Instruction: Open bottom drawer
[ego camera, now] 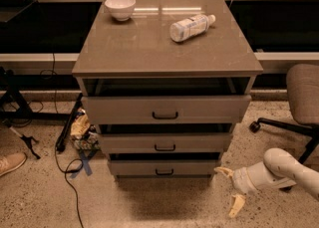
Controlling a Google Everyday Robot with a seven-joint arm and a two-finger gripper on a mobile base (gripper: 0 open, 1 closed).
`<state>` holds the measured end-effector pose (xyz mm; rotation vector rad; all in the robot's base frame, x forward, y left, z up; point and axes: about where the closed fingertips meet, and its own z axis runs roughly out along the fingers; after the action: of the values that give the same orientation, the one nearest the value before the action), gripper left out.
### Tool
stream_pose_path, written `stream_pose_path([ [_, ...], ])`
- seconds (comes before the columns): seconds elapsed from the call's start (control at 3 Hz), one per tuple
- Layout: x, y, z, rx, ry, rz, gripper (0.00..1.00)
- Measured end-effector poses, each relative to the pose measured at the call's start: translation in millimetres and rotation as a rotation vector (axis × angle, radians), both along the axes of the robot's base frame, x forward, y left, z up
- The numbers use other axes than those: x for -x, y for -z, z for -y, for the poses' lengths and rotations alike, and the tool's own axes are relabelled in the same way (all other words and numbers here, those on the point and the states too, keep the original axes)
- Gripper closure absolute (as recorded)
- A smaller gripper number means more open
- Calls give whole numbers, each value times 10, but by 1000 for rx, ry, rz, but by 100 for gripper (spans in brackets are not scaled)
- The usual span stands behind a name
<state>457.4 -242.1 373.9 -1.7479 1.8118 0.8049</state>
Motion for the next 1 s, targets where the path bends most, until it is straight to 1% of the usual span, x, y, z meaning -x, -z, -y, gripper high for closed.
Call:
stream_pose_path([
  [0.33,-205,203,-175,-11,-77,124,0],
  [0.67,-461,399,-385,-46,-155,253,0],
  [1.0,-461,400,-385,-45,-155,253,0],
])
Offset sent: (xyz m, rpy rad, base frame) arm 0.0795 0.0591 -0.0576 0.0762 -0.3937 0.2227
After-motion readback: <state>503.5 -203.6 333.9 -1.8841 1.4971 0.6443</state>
